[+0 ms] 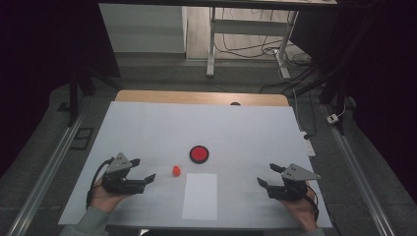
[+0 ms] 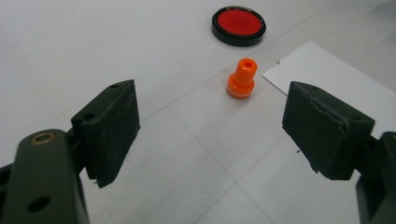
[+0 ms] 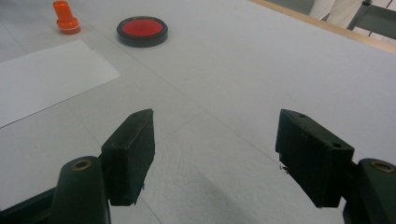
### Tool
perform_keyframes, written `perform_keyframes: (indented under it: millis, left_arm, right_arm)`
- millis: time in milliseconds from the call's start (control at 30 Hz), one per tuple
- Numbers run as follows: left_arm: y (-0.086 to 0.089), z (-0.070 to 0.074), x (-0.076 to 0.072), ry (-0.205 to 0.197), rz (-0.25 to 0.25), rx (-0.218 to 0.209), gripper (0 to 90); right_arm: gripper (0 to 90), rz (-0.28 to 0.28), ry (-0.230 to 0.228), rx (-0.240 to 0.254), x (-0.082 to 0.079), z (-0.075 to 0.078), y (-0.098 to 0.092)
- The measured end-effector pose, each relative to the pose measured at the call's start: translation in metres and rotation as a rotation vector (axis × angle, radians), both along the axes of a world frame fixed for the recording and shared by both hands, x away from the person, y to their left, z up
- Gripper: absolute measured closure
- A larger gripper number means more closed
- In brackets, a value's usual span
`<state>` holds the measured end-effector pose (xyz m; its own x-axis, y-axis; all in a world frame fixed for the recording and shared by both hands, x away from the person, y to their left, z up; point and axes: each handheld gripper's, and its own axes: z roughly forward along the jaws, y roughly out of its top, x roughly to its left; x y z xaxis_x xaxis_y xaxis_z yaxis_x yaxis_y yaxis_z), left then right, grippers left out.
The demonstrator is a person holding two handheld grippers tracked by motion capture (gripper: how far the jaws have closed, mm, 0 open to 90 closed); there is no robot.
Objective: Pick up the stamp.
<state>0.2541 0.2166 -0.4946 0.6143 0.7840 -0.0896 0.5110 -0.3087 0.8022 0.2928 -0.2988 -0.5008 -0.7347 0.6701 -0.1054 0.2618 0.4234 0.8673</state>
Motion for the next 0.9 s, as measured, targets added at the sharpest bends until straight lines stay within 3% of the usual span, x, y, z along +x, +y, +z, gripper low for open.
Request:
perform_keyframes:
  millis: [500, 900]
  left_arm:
    - [-0.018, 0.006, 0.020, 0.003, -0.046, -0.006, 22.9]
    - [-0.042, 0.010, 0.040, 0.016, -0.102, 0.020, 24.3]
  right_arm:
    - [28.4, 0.005, 0.002, -0.014, -0.001, -0.001, 0.005]
    - [28.6, 0.006, 0.003, -0.013, 0.000, -0.002, 0.006]
